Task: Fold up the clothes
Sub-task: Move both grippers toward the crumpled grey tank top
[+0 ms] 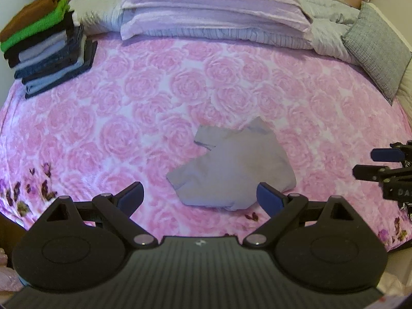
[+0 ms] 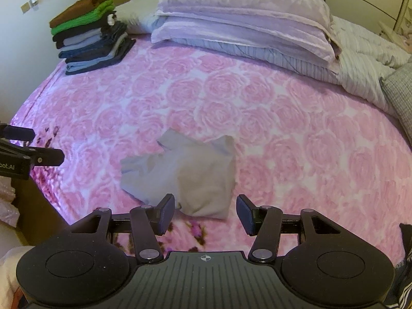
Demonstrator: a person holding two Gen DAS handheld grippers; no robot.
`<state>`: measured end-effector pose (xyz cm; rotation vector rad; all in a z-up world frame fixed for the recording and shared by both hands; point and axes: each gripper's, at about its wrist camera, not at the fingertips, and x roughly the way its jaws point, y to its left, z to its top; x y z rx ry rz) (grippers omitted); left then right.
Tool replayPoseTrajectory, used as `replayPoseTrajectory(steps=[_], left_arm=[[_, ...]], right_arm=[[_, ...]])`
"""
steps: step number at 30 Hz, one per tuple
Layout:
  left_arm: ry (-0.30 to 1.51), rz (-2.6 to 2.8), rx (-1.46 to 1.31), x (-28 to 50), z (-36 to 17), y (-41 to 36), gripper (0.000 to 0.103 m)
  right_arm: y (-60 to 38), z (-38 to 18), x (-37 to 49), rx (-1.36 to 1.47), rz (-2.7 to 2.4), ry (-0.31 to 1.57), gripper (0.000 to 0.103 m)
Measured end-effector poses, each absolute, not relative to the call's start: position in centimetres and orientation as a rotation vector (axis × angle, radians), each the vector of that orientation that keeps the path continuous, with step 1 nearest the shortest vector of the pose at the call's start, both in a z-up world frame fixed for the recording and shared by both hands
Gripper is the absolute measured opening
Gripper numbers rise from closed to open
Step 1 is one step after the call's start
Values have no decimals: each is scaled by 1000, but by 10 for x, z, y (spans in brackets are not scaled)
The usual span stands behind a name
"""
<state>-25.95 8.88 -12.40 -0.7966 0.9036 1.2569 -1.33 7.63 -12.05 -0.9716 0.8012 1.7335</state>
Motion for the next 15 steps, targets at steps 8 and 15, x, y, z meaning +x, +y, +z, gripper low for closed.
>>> replayPoseTrajectory(steps=[8, 15], left_arm=[[921, 1286, -904, -289, -212, 104, 90], [870, 1318, -998, -310, -298, 130, 81]], right_arm=[[93, -166, 26, -983, 1564, 869, 50], [95, -224, 76, -986, 1373, 966, 50]])
